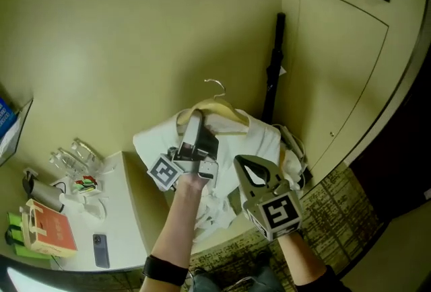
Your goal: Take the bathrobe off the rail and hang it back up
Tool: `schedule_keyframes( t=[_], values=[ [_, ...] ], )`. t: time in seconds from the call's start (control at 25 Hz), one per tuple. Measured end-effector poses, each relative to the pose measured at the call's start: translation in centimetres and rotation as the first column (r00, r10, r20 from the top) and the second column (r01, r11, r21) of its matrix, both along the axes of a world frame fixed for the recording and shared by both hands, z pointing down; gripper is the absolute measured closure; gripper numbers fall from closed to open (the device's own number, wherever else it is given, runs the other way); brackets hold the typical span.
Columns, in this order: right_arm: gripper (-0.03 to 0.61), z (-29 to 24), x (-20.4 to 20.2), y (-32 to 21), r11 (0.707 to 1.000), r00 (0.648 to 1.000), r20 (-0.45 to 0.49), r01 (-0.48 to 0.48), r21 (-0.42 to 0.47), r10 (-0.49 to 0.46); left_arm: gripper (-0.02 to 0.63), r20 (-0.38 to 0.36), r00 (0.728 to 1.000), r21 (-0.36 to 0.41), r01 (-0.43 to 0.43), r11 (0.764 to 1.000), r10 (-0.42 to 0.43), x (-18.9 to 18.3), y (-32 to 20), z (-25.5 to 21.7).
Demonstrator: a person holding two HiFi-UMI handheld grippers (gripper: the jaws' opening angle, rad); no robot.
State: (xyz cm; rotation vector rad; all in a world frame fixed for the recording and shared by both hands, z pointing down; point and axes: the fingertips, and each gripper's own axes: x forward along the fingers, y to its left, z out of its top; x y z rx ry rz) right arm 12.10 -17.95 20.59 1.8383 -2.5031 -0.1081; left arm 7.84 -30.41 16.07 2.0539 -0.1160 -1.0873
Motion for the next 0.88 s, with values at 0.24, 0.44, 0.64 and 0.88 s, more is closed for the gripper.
schedule_keyframes(
  t=[0.24, 0.44, 0.64, 0.88],
  values=[
    [0.554, -9.2, 0.7, 0.6, 0.989, 0.999, -0.040, -0.020, 0.144, 0.026, 0.449, 0.010, 1.000, 0.123, 0.013, 0.992, -0.014, 1.6, 0.7, -9.9],
    [0.554, -13.9, 0.5, 1.0, 0.975, 0.998, -0.057, -0.022, 0.220, 0.036, 0.453, -0.002, 0.999, 0.184, 0.034, 0.982, -0.035, 1.7, 0.4, -15.9],
    [0.554, -17.1, -0.2, 0.6, 0.963, 0.996, -0.085, -0.013, 0.268, 0.037, 0.454, 0.000, 0.999, 0.255, 0.041, 0.966, -0.042, 1.6, 0.5, -21.1],
    [0.554, -22.4, -0.6, -0.5, 0.934, 0.989, -0.140, 0.011, 0.356, 0.041, 0.457, -0.012, 0.999, 0.294, 0.033, 0.955, -0.031, 2.3, 0.4, -26.5]
  ],
)
